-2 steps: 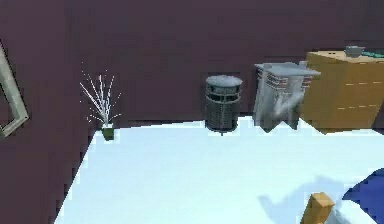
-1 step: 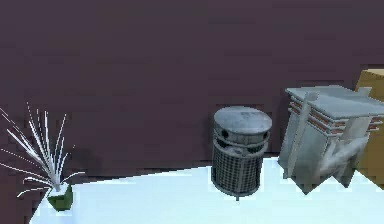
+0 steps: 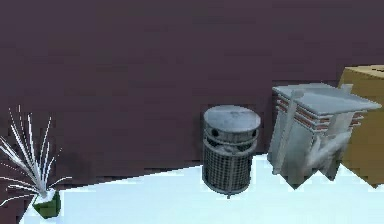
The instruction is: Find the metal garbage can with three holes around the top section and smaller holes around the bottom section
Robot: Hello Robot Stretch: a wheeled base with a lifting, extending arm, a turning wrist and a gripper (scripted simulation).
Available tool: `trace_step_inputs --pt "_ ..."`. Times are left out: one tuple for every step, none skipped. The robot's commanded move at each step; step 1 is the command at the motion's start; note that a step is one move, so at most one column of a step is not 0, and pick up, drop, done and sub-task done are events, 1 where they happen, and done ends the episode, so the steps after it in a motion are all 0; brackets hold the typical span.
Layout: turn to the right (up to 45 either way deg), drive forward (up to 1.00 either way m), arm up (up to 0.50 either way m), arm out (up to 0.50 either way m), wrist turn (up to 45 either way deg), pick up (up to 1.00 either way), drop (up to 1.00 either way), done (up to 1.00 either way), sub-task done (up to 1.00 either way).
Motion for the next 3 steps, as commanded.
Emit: trace_step_inputs --pt "0.0 0.40 0.00 0.00 0.0 0.00 0.00 0.00 0.00" --pt "15.0 0.00 0.00 0.00 0.0 0.00 0.00 0.00 0.00" --pt "0.0 0.00 0.00 0.00 0.0 0.00 0.00 1.00 0.00"
